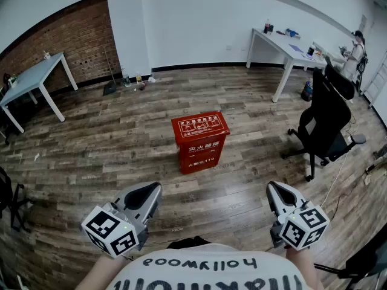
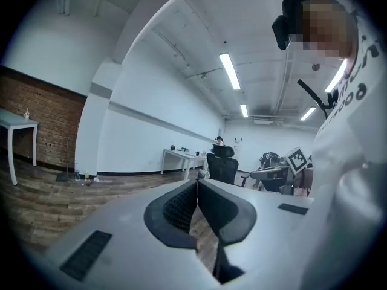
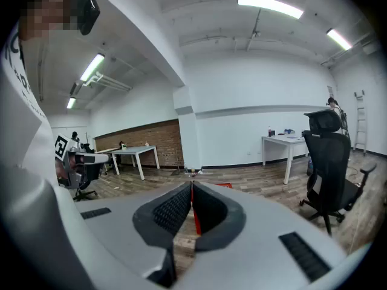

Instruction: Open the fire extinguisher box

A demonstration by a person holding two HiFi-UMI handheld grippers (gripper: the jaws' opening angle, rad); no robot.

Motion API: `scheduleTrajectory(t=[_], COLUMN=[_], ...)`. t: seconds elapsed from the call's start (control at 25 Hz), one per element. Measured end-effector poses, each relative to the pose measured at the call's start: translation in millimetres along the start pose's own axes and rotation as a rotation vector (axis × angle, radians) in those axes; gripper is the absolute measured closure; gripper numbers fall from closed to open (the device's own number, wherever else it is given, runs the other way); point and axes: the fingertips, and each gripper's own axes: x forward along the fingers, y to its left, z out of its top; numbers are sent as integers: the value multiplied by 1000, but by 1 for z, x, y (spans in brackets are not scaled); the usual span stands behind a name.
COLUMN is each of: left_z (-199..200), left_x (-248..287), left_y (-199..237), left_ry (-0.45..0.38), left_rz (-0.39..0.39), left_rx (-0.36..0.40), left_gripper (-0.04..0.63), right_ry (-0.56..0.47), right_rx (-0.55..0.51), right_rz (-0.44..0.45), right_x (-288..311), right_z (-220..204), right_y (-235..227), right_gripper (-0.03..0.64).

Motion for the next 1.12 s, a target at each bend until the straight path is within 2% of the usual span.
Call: scheduleTrajectory(t=[0.6, 0.84, 1.12], left_z=[2, 1, 0], left_x=[-2, -9, -30], left_y=[8, 15, 42], left_ry=[-4, 8, 14], left_rz=[1, 7, 32], left_rx=[-6, 0, 8], left_gripper=[589, 589, 589], right_ry=[10, 6, -70], right_rx=[-3, 35, 100], right_rz=[3, -2, 78], right_x=[5, 12, 35], right_z=[-2, -7, -2], right_y=[6, 7, 34], right_gripper=[601, 601, 600])
